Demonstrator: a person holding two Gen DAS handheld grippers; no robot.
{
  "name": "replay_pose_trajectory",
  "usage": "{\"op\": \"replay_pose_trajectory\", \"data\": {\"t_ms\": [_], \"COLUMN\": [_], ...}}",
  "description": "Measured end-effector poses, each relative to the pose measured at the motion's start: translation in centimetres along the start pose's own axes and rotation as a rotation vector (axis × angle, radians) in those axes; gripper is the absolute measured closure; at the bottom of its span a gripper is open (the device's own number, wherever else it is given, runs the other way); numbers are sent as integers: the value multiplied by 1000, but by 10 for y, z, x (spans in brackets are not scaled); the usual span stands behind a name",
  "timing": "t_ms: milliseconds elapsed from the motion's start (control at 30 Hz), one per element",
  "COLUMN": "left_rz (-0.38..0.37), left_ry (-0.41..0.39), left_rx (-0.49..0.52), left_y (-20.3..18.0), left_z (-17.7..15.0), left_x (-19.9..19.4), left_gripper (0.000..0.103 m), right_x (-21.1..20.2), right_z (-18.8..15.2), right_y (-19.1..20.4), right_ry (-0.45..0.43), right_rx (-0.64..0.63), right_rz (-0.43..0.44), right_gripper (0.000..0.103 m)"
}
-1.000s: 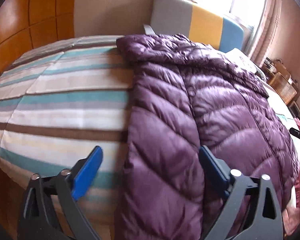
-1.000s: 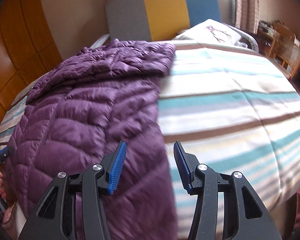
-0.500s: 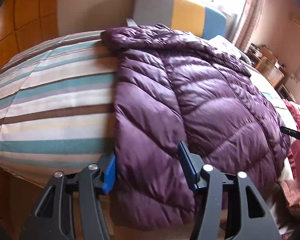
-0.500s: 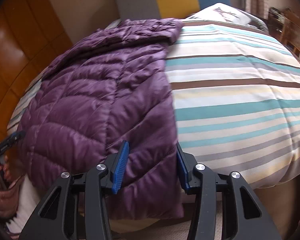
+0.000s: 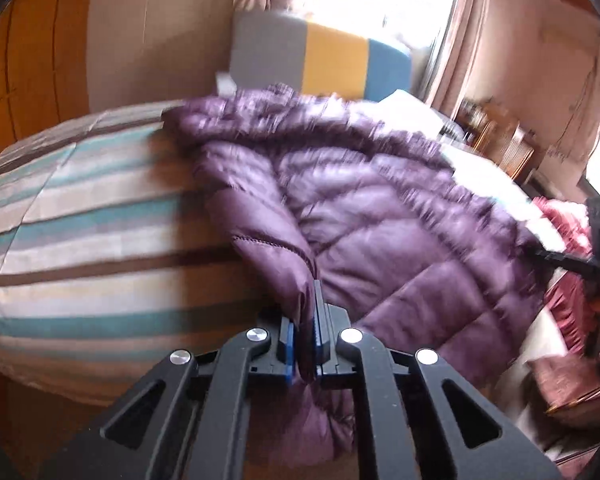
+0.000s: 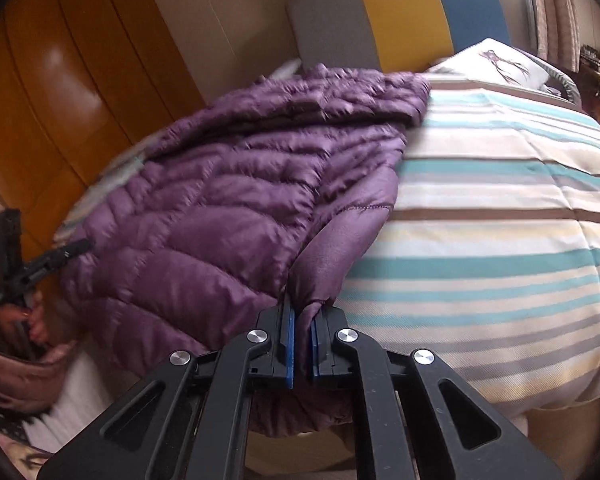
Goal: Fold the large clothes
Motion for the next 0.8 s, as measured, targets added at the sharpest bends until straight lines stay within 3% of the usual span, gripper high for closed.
{"op": "replay_pose_trajectory", "data": {"t_ms": [267, 500, 633, 800], "left_rz": [-112, -169, -174, -82], "left_ry": [-214, -410, -507, -497], "left_rx": [-3, 0, -56, -100], "left_y": [-16, -26, -13, 15], "left_z": [32, 62, 77, 90], "left_x": [-47, -90, -115, -100], "left_gripper": [98, 98, 98, 98], "right_x": [-47, -92, -108, -86], "right_z": [31, 59, 80, 108], "right_y": [22, 40, 35, 17], "right_ry": [-220, -403, -484, -496], "right_rx": [12, -31, -21, -1], "right_rz": [200, 300, 314, 184], "right_gripper": [97, 97, 97, 97]}}
Point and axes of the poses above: each gripper's, at about its wrist camera, not at the fingertips, and x roughly the way its jaws point, y to its left, z to its top, the point moved 5 cm from there along x, roughly the way its jaws point, and after that the axes turned 8 degrees about -z, right-handed, at the moved point
